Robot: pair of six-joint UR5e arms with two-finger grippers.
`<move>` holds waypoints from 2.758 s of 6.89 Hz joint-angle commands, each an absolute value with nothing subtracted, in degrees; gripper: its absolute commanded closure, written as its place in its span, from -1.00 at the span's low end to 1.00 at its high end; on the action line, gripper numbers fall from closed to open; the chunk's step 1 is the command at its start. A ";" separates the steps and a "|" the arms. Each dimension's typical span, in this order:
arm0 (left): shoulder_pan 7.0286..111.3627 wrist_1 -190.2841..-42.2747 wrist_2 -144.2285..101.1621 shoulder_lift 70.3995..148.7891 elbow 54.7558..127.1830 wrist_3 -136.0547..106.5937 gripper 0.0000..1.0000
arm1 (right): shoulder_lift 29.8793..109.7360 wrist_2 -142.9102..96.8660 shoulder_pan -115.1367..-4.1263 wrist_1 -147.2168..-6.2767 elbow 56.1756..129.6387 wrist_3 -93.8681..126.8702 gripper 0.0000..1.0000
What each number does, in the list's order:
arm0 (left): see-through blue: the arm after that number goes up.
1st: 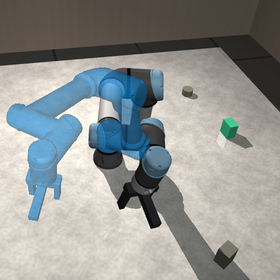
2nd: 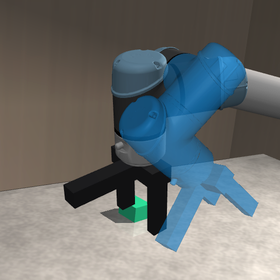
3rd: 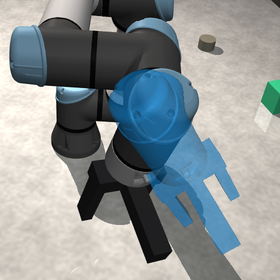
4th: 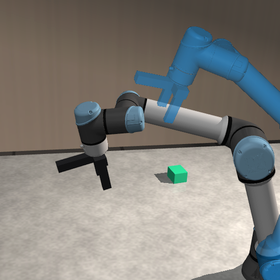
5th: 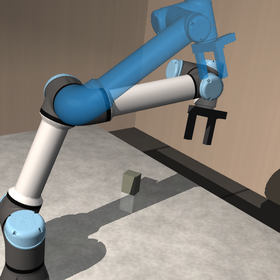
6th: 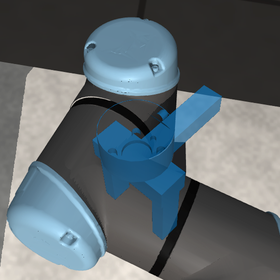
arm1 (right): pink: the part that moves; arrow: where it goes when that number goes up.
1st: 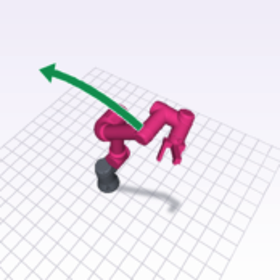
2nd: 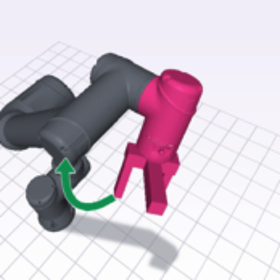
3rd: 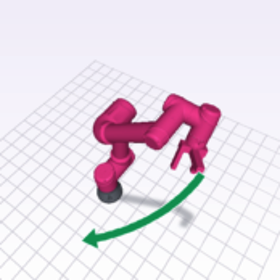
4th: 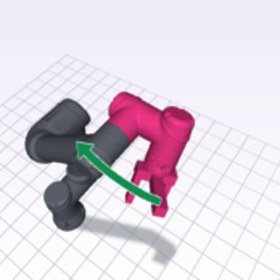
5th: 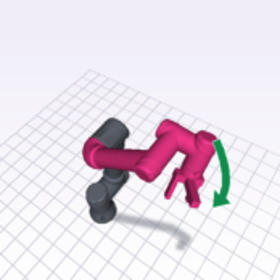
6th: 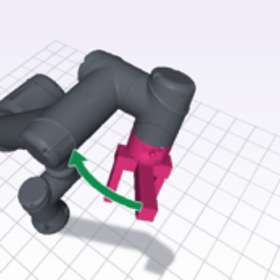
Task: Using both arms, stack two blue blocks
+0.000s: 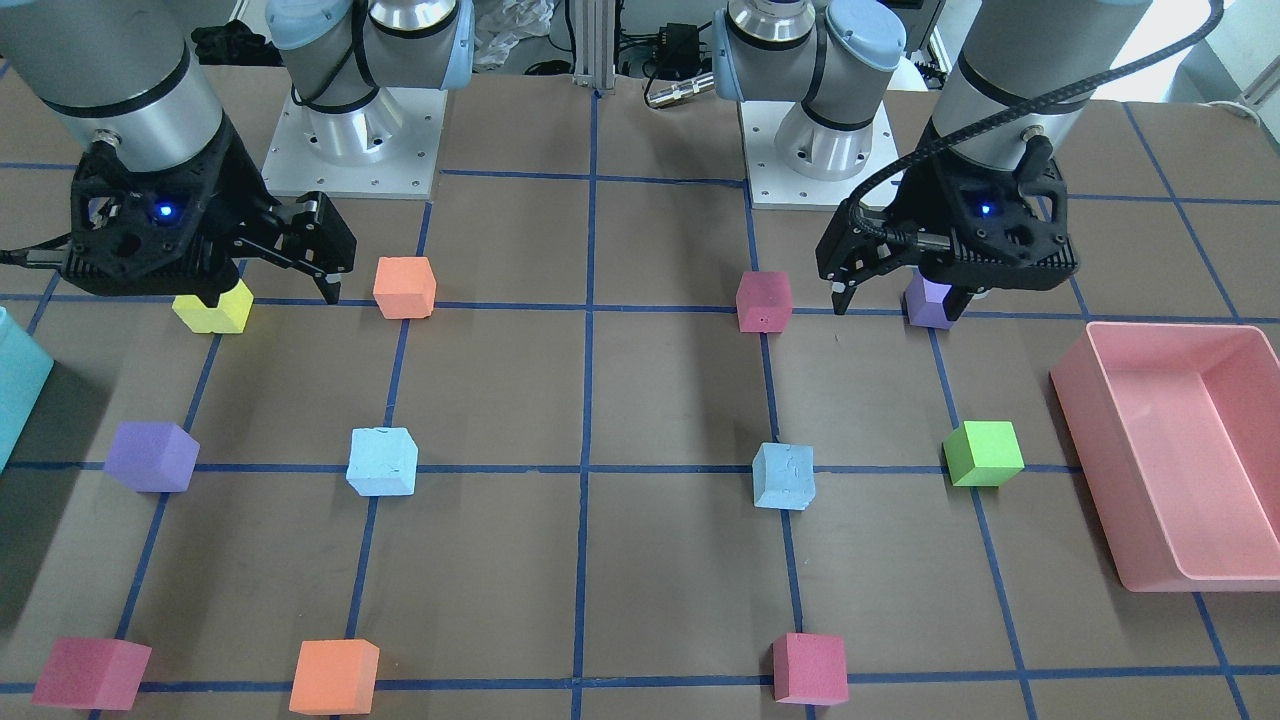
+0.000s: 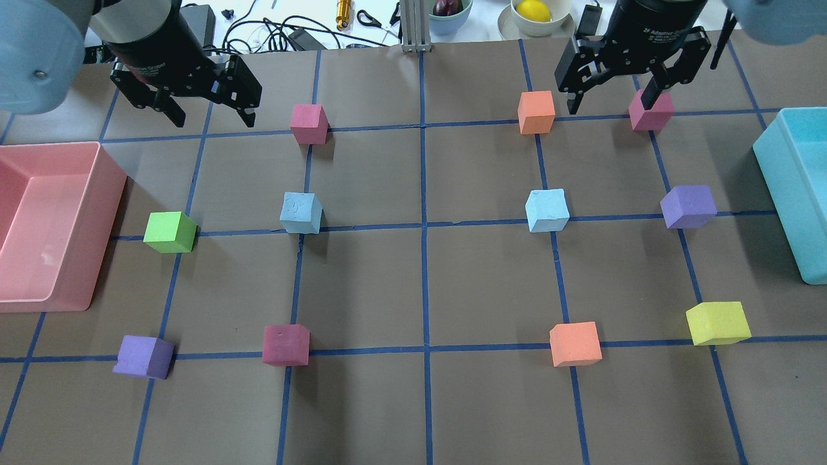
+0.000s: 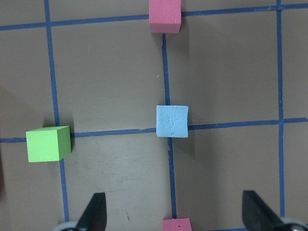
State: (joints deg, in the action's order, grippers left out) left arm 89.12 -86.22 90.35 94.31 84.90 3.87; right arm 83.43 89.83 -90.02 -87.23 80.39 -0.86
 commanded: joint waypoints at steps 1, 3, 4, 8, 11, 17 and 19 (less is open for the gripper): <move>89.12 -86.22 90.26 94.39 84.90 3.87 -1.00 | 83.15 89.82 -90.18 -87.19 80.42 -0.44 -1.00; 89.12 -86.22 90.26 94.39 84.90 3.87 -1.00 | 80.18 89.82 -90.18 -91.54 83.04 -3.67 -1.00; 89.12 -86.22 90.26 94.39 84.90 3.87 -1.00 | 78.50 89.91 -90.00 -96.28 87.93 -5.78 -1.00; 89.38 -86.31 90.44 94.39 84.99 3.69 -1.00 | 73.58 89.91 -89.91 -129.12 110.62 -6.67 -1.00; 89.47 -85.34 90.26 94.30 87.97 3.34 -1.00 | 68.13 89.82 -89.91 -136.65 112.06 -5.54 -0.75; 89.03 -73.26 89.65 102.10 96.21 6.14 -1.00 | 70.66 86.92 -108.13 -134.30 108.11 15.92 0.53; 89.03 -62.10 89.74 105.63 102.11 6.33 -1.00 | 69.97 87.79 -116.16 -134.47 108.72 23.88 0.50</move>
